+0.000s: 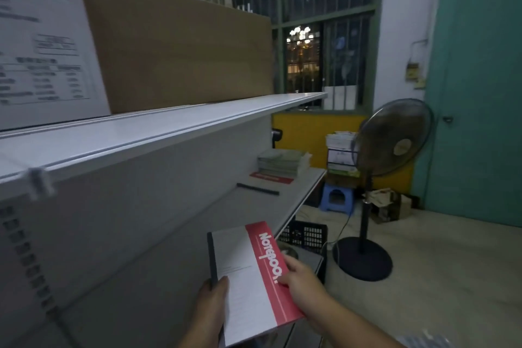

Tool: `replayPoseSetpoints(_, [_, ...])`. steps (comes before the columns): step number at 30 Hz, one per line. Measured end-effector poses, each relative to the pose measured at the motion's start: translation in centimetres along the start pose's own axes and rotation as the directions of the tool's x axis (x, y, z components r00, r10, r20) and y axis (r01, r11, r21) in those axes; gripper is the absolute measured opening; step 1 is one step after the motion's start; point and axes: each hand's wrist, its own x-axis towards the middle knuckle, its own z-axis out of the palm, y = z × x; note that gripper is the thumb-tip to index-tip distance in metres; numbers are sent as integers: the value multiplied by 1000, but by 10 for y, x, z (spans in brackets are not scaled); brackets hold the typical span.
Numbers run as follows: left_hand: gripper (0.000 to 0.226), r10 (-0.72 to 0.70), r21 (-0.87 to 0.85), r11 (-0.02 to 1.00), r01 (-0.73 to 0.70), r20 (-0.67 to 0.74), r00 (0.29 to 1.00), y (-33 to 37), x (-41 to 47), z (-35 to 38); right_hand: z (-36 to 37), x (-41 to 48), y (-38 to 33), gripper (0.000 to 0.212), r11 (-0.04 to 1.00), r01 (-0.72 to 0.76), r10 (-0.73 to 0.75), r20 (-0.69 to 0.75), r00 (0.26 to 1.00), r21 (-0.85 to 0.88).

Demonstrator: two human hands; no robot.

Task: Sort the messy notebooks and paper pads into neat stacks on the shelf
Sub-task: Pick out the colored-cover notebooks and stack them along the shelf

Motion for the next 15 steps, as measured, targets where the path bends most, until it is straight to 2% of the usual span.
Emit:
replayPoseSetpoints(2, [33,9,27,1000,-9,-3,1000,-4,25,16,-10,28,-3,41,1000,-26,26,1,1000,-11])
replayPoseSetpoints(5, [19,-22,72,997,27,-73,997,7,60,39,-21,72,-7,29,998,-9,8,-19,1000,-54])
replayPoseSetpoints(8, [22,-86,88,991,97,-119,989,4,96,49,-27,114,-7,21,994,-6,-5,-90,996,-112])
replayPoseSetpoints(11, [24,-57,93,994,65,-83,995,11,124,56,-30,155,-6,14,986,4,-24,-121,992,-169])
replayPoseSetpoints(15, [42,-109,30,993,110,-50,993,7,157,71,-43,220,2,26,931,-3,-54,-144,988,-364])
